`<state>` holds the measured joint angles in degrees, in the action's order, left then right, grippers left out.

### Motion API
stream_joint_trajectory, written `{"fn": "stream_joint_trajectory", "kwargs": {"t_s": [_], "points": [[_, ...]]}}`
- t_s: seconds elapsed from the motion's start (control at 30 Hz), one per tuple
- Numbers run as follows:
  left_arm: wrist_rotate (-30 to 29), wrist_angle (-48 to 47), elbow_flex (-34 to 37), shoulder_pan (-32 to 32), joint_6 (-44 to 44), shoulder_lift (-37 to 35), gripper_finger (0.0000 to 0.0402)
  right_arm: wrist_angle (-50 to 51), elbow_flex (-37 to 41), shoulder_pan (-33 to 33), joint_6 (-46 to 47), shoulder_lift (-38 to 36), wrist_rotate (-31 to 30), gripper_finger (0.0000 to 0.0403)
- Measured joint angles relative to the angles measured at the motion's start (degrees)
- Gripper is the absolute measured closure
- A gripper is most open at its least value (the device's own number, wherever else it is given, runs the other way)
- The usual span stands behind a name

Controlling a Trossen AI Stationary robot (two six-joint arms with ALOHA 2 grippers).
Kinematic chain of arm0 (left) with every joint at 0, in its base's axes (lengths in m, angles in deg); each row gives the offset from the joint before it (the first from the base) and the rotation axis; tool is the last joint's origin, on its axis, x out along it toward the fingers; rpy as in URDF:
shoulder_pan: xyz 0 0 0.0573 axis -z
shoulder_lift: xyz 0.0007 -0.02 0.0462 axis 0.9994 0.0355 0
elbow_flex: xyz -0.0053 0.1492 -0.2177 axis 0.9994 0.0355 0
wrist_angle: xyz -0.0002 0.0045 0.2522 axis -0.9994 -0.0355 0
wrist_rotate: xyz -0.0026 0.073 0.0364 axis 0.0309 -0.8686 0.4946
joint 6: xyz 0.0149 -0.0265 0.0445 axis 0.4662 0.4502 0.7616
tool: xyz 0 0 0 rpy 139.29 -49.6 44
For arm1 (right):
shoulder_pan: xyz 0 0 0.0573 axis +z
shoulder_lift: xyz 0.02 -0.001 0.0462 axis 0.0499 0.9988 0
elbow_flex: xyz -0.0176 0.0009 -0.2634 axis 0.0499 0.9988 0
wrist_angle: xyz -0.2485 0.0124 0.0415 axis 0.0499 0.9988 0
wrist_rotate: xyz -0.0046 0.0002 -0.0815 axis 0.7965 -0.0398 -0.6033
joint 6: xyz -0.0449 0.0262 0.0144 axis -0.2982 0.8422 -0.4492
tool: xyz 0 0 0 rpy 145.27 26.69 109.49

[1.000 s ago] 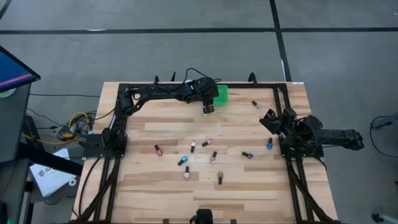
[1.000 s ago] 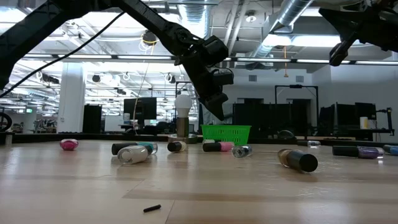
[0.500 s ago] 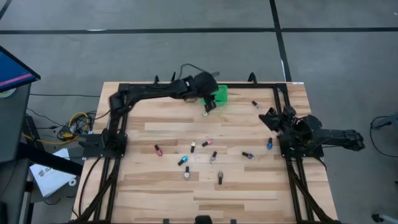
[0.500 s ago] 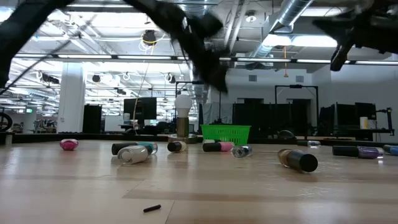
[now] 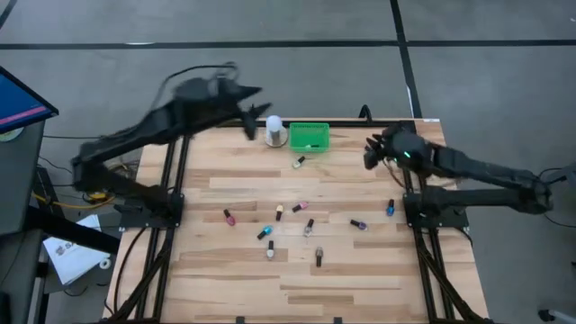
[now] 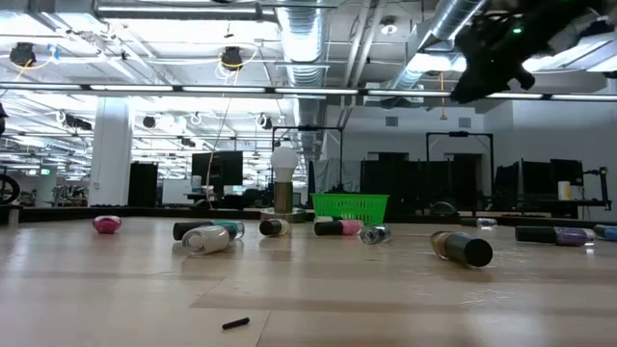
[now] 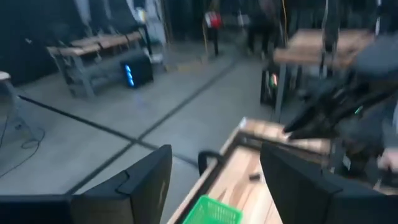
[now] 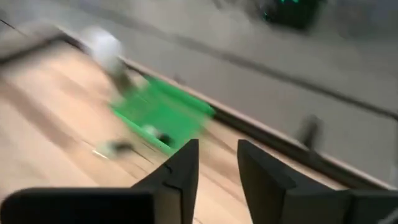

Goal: Pick & Place Nail Polish
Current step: Put the transparent nail polish bottle into the green basket

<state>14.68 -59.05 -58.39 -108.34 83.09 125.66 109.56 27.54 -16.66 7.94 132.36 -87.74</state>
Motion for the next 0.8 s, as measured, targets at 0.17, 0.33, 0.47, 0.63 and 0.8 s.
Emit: {"fn": "stream_joint_trajectory", "kwargs": {"t_s": [0.17,0.33,0.47,0.63,0.8], "points": [[-0.07,11.89,18.35,-1.93,-6.27,-15.32,0.0171,12.85,-11.14,-11.35,-3.83,15.19,9.04,0.0236],[-0.03,24.57,35.36,-3.13,-13.75,-26.39,0.0168,16.71,-13.44,-21.76,-9.4,26.31,22.13,0.0177],[-0.03,29.92,44.35,-3.13,-17.92,-30.45,0.0164,19.39,-13.43,-27.13,-13.99,34.16,24.31,0.016],[-0.01,33.62,51.43,-3.13,-23.17,-32.39,0.0163,17.8,-13.45,-29.13,-20.81,41.8,25.04,0.0162],[-0.01,35.81,54.57,-3.13,-26.65,-32.45,0.0163,14.62,-13.45,-30.66,-24.74,48.16,24.88,0.0167]]}}
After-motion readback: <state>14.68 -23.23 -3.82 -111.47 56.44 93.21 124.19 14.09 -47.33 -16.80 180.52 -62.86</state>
